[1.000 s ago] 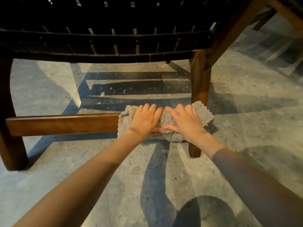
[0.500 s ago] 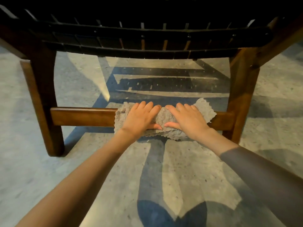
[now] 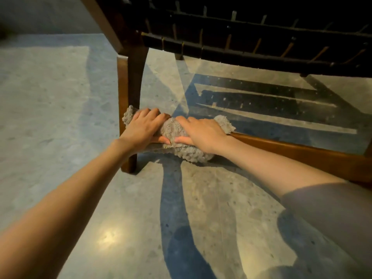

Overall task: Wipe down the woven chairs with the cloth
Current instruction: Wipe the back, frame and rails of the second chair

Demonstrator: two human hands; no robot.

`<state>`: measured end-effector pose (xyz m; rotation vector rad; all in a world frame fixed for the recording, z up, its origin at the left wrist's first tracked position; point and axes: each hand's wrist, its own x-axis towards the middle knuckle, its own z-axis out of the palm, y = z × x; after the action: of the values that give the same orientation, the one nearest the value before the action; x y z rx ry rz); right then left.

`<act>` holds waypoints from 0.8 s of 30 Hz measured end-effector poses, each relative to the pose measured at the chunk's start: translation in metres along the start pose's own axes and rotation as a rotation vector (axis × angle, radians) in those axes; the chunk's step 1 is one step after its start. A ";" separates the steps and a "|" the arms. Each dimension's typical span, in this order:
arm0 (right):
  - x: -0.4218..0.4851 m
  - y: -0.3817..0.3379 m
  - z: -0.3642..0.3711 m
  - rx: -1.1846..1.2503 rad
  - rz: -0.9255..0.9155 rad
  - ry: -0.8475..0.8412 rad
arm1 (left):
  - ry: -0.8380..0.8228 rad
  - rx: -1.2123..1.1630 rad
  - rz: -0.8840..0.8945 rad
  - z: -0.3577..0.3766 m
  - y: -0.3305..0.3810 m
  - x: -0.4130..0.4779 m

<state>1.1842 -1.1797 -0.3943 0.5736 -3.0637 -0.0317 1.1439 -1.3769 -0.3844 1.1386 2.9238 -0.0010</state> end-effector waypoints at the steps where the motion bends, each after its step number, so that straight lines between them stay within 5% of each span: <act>1: 0.000 0.001 0.001 -0.003 -0.004 0.010 | 0.012 -0.015 -0.014 0.001 0.000 0.000; 9: -0.044 0.031 0.004 -0.034 0.069 0.093 | 0.092 -0.043 -0.086 0.010 0.051 0.011; 24: -0.273 0.174 0.000 -0.029 0.532 0.116 | 0.149 0.026 0.242 0.014 0.303 0.100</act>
<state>1.3761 -0.9190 -0.3959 -0.2419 -2.9845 -0.0302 1.2754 -1.0862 -0.3988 1.5541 2.8944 0.0489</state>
